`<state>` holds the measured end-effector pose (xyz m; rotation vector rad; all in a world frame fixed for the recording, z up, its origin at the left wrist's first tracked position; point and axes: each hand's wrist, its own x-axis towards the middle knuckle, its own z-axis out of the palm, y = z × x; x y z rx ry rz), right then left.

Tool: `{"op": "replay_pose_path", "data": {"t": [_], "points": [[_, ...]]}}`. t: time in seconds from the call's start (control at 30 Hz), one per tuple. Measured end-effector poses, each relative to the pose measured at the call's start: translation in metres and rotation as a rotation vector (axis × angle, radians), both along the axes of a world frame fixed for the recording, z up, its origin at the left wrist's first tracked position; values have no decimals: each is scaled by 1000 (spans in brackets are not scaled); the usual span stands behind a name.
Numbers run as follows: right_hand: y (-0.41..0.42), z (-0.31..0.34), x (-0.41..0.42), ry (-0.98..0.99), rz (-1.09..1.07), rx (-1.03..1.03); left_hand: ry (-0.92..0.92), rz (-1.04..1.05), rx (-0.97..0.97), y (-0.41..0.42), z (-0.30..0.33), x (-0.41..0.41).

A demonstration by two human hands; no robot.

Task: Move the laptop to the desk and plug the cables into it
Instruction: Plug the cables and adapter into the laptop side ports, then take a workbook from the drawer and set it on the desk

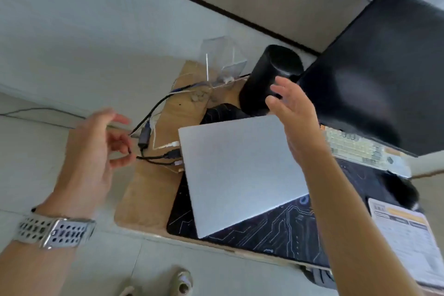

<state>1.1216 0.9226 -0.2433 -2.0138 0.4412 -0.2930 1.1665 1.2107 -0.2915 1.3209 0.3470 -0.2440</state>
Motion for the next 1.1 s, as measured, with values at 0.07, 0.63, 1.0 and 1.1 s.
{"op": "replay_pose_path", "data": {"t": [0.07,0.63,1.0,1.1], "points": [[-14,22,-27,-26,-66,-8,-41,-70,-53,-10,24,8],[-100,82,-252,-172,-456,36,-594,-780,248,-135,84,-58],[-228,53,-371,-189,-345,226,-78,-456,-26,-264,77,-203],[-259,59,-384,-173,-320,247,-103,-431,-12,-292,79,-228]]}}
